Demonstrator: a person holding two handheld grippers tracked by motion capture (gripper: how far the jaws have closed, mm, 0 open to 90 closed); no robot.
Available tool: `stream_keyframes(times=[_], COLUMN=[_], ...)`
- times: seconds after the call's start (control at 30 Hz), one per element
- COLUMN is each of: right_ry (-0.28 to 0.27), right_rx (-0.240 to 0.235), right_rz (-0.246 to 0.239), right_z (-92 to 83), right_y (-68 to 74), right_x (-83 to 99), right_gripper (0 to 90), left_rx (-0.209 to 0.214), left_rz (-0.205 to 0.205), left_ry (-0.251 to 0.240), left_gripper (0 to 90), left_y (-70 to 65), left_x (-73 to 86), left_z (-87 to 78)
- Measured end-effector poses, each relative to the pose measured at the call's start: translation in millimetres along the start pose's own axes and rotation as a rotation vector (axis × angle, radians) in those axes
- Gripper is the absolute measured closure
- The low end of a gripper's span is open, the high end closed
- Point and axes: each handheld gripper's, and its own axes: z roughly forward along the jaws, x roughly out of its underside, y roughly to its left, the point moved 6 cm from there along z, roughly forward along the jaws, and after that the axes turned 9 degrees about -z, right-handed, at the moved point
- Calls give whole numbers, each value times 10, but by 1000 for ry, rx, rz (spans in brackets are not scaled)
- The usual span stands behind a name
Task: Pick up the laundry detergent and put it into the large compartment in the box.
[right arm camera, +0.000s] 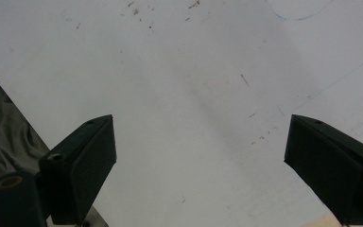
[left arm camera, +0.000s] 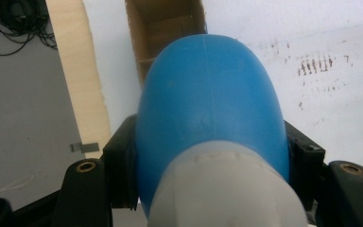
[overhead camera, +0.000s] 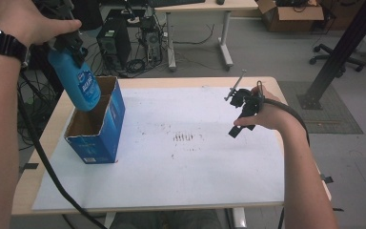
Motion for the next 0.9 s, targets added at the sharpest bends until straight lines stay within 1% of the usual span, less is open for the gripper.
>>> stream_keyframes(times=[0.1, 0.27, 0.37, 0.4, 0.53, 0.67, 0.9], right_ry=[2, 5, 11, 9, 10, 10, 10], right_rx=[-4, -3, -5, -7, -7, -5, -5], right_rz=[-3, 1, 1, 3, 5, 7, 8], right_z=[2, 18, 35, 39, 40, 27, 25], right_y=[5, -3, -11, -10, -11, -14, -11], right_x=[-13, -10, 4, 7, 22, 33, 29], right_gripper=[99, 99, 99, 99, 99, 99, 99], left_rx=[8, -6, -1, 2, 1, 9, -2], left_rz=[-10, -7, -10, -16, -16, -21, -18], left_ry=[3, 4, 9, 7, 18, 24, 36], left_gripper=[376, 376, 376, 376, 376, 376, 376], left_y=[20, 39, 55, 62, 89, 114, 131], left_x=[-7, -12, -11, -14, -10, -8, -3], left_z=[20, 64, 107, 123, 214, 316, 447])
